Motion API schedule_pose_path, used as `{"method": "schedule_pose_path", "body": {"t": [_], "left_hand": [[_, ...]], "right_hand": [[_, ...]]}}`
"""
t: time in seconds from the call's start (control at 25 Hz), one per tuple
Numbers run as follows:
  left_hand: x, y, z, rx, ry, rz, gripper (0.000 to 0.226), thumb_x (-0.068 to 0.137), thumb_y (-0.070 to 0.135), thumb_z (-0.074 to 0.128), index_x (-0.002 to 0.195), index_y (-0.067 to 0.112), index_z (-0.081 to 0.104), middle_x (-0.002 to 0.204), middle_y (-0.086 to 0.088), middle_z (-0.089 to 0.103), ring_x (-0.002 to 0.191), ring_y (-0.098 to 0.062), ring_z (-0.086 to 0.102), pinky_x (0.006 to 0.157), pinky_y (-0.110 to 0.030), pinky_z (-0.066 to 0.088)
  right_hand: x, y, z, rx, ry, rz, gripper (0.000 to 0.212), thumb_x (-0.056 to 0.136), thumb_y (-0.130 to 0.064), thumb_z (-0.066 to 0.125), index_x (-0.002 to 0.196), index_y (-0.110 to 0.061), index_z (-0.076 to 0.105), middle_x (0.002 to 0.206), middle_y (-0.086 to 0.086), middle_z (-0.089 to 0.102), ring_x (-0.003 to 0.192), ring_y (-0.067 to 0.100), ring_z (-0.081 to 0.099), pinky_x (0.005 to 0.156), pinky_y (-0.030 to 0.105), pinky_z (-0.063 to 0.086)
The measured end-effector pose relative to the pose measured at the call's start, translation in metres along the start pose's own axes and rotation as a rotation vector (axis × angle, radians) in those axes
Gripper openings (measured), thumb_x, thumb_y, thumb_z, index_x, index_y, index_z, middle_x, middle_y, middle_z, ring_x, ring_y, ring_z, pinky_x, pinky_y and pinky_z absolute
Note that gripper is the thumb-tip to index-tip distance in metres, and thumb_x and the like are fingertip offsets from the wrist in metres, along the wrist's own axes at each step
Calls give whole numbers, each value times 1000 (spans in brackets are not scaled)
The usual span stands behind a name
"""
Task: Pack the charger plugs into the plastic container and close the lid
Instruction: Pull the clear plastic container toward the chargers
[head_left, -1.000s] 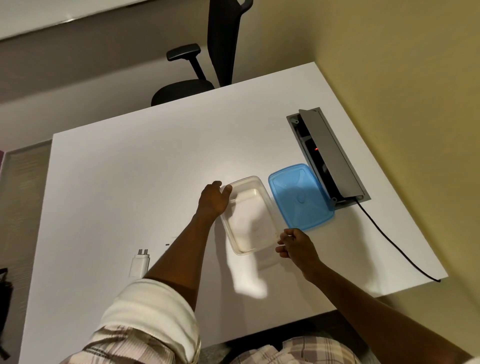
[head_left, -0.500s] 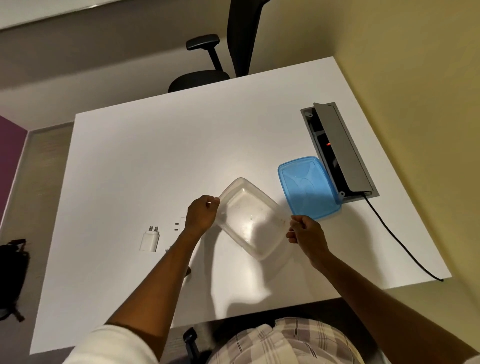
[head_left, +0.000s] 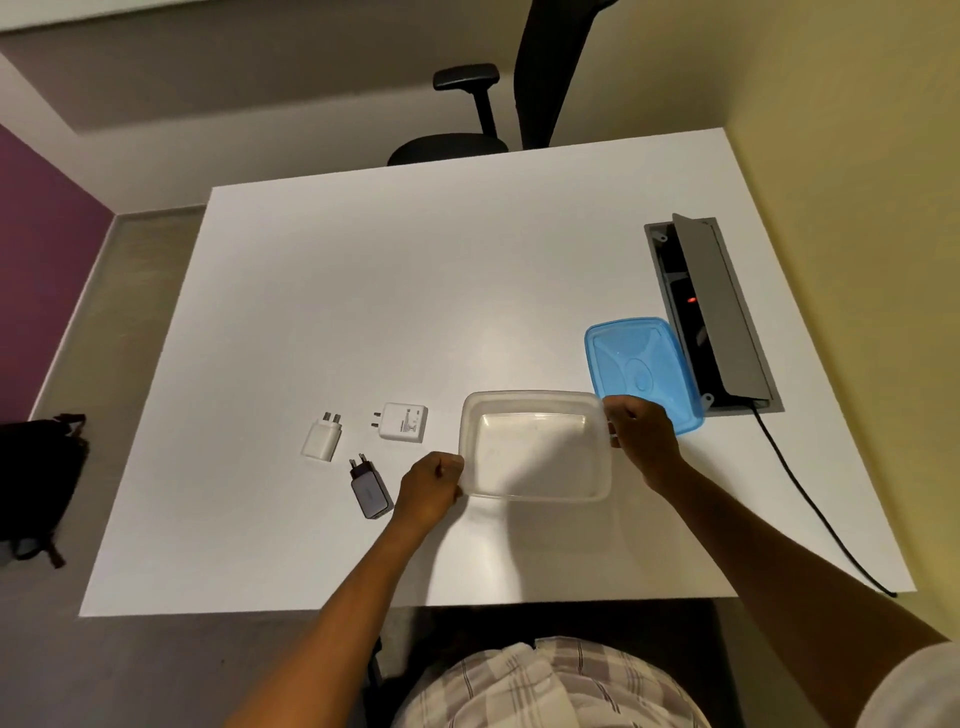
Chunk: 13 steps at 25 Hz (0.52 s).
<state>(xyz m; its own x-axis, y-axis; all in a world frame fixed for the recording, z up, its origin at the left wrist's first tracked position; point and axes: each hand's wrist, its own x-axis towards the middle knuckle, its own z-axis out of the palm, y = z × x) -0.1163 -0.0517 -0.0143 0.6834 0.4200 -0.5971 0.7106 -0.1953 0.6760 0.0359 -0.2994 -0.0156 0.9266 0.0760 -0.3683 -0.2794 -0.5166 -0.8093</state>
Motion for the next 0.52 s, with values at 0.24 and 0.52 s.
{"method": "schedule_pose_path", "body": {"t": [0.24,0.52], "left_hand": [[-6,2,11,-50,27,-42,17,96,26,52,97,18,67,92,-5,73,88,-28,72,94,-47,55],[-8,-1,14,-72,28,-34,17,98,26,53,100,16,66,98,-9,71,83,-25,71,92,-46,56]], "right_hand": [[4,-3,1,-59,-11,-34,35,94,-18,51,80,13,57,80,34,60,69,37,55,76,56,55],[4,-6,-2,-125,-63,-57,31,96,-18,51,88,9,62,84,28,65,84,42,63,82,52,58]]}}
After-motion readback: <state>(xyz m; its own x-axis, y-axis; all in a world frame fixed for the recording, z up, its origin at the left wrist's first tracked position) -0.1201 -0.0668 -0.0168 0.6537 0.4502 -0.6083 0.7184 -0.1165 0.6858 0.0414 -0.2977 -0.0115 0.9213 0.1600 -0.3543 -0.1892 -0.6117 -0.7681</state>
